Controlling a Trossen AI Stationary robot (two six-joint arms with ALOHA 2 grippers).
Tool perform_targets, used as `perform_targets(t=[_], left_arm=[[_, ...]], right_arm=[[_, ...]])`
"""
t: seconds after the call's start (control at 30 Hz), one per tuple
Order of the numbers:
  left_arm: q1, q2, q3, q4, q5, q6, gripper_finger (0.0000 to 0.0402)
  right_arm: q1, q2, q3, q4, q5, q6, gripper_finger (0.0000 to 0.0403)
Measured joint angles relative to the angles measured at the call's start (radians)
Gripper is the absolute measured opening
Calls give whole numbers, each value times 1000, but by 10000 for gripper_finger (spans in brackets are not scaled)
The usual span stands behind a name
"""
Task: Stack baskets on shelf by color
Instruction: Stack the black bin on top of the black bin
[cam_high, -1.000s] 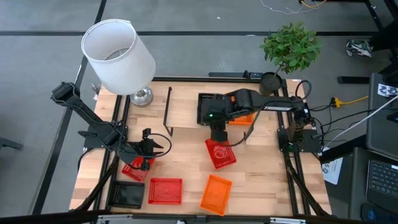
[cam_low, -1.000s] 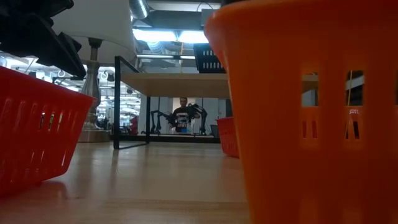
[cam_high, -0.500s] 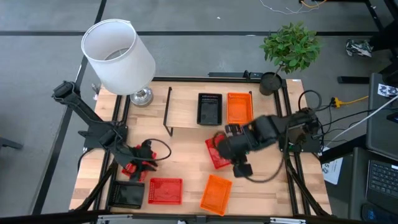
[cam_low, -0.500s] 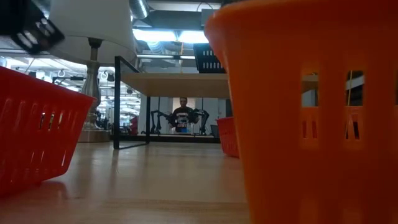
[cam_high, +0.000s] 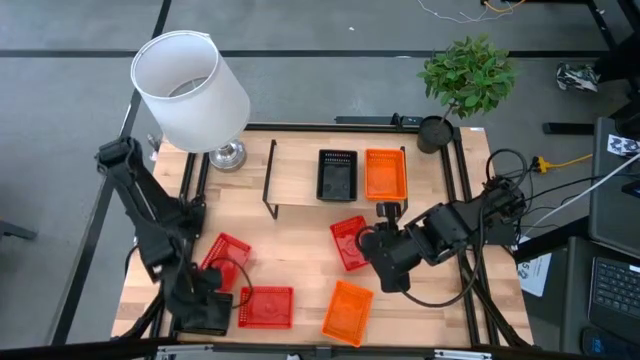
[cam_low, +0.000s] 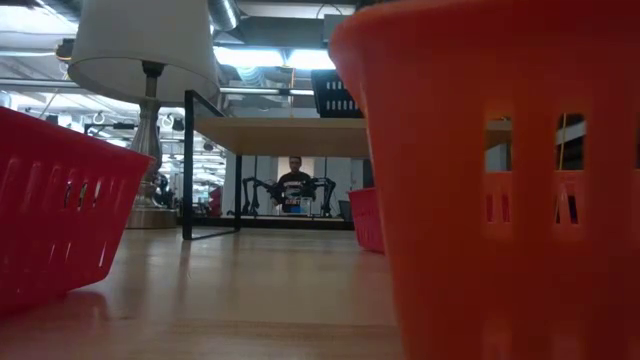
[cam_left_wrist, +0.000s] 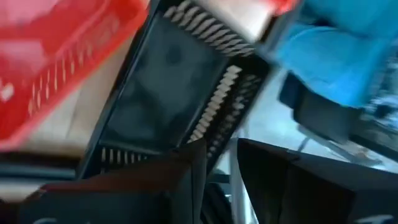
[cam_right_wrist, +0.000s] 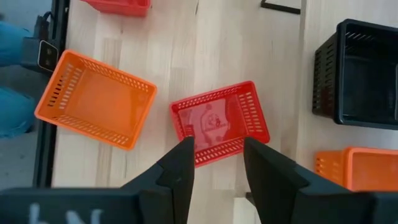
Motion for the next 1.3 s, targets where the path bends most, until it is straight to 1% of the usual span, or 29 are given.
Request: perform_targets(t=[0.2, 0.3, 0.4, 0.47, 0.57, 0.7, 0.83, 0.93, 1.07, 1.23, 1.3], left_arm=[[-47, 160, 0, 46, -16, -152, 84], [-54, 237, 0, 78, -20, -182, 84], [-52, 299, 0, 118, -28, -172, 84], [-40, 328, 0, 132, -60, -153, 84], [-6, 346, -1, 136, -168, -94, 84], [65, 347, 0, 137, -289, 10, 84], [165, 347, -1, 140, -342, 143, 84], [260, 347, -1, 180, -393, 275, 84], [387, 347, -1, 331, -454, 498, 84], [539, 347, -1, 605, -480, 801, 84], [588, 347, -1, 712, -475, 887, 84]], right_arm=[[0, 0, 0, 0, 0, -26, 137], [0, 0, 0, 0, 0, -51, 137], [0, 0, 0, 0, 0, -59, 137], [0, 0, 0, 0, 0, -60, 137], [0, 0, 0, 0, 0, -59, 137], [0, 0, 0, 0, -1, -40, 137], [2, 0, 0, 0, -3, -32, 137], [4, 0, 0, 0, -3, -31, 137], [4, 0, 0, 0, -3, -9, 137], [6, 0, 0, 0, -3, 5, 137], [6, 0, 0, 0, -3, 27, 137]])
